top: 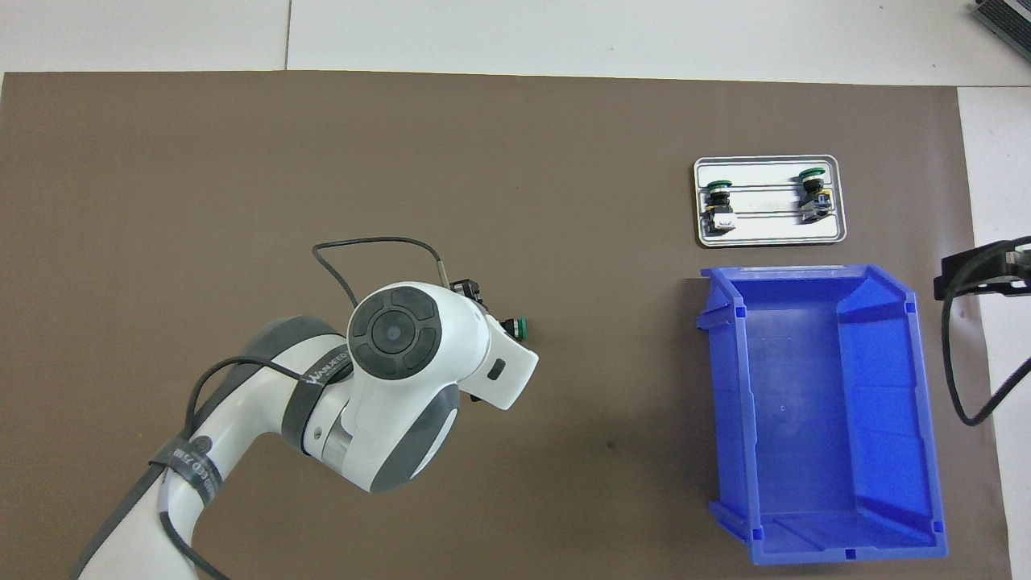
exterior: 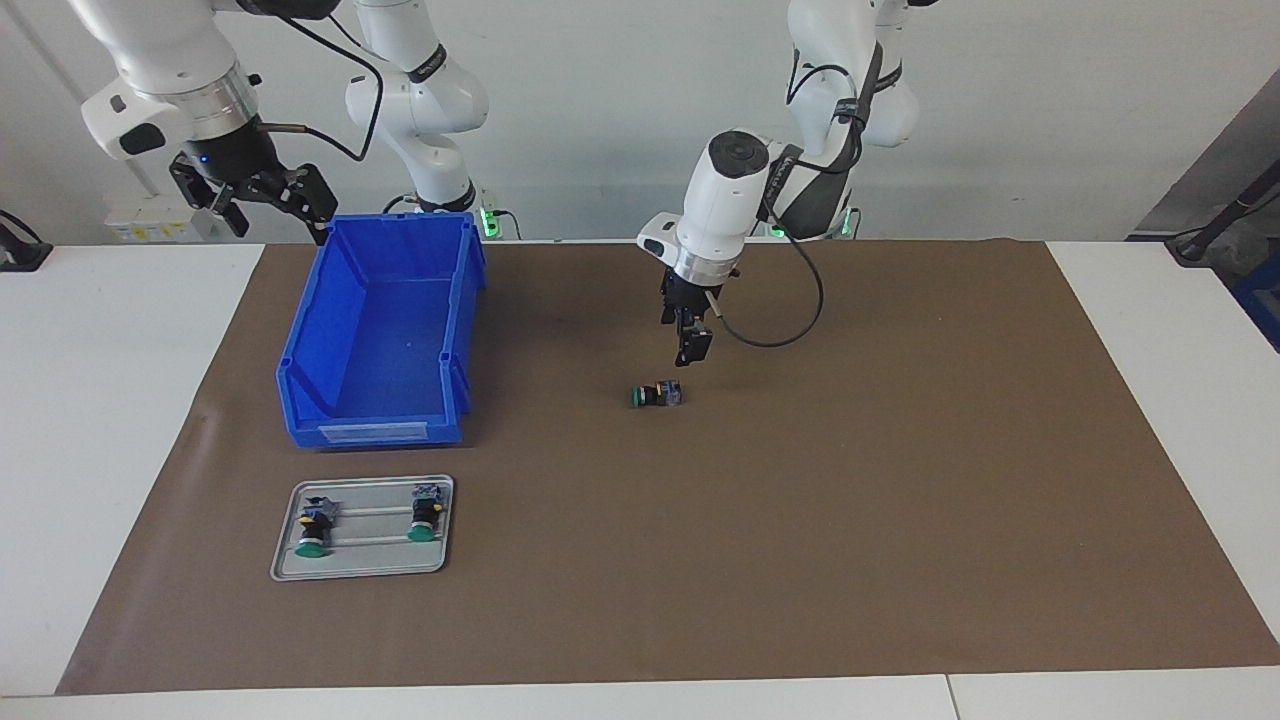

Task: Place and press button with both arms
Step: 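Reach the left gripper toward the button module on the table, then grasp the button module with the left gripper and lift it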

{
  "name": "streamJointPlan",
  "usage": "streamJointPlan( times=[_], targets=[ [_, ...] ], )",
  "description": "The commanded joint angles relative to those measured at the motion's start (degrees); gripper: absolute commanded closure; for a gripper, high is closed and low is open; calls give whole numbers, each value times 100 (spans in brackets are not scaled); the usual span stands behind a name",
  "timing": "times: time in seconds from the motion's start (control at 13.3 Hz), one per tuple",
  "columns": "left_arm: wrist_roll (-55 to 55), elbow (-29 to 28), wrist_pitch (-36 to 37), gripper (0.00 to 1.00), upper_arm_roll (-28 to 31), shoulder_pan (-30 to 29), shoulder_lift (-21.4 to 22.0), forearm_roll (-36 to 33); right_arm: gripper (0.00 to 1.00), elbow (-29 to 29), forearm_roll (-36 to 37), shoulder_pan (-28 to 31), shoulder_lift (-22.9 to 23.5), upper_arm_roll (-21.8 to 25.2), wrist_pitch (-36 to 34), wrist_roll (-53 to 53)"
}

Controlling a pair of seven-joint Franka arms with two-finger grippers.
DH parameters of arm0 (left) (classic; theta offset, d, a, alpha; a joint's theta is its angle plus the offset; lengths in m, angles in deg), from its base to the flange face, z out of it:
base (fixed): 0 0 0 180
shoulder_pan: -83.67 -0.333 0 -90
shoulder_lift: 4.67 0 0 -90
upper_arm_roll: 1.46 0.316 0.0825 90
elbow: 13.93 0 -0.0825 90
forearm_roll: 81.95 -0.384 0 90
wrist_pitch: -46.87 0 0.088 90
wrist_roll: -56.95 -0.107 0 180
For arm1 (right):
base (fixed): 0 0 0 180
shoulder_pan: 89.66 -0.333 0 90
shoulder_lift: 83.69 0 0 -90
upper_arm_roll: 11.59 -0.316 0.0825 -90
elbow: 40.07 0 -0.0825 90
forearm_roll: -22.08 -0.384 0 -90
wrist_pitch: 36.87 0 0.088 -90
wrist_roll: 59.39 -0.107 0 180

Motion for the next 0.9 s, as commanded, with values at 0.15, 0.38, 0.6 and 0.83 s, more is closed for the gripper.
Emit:
streamJointPlan(
  times=[0.15,0.38,0.6,0.83],
  targets=[
    [470,783,-303,12,112,377,-994,62,0,75,-123,89,14,-52,-82,38],
    [488,818,-417,12,129,377,-1232,27,0,66,-123,89,14,-61,-82,38],
    [549,818,-478,13,129,386,-1355,18,0,66,-123,89,14,-61,-82,38],
    [558,809,-654,13,155,386,-1469,9,0,66,-123,89,14,-61,-82,38]
  ],
)
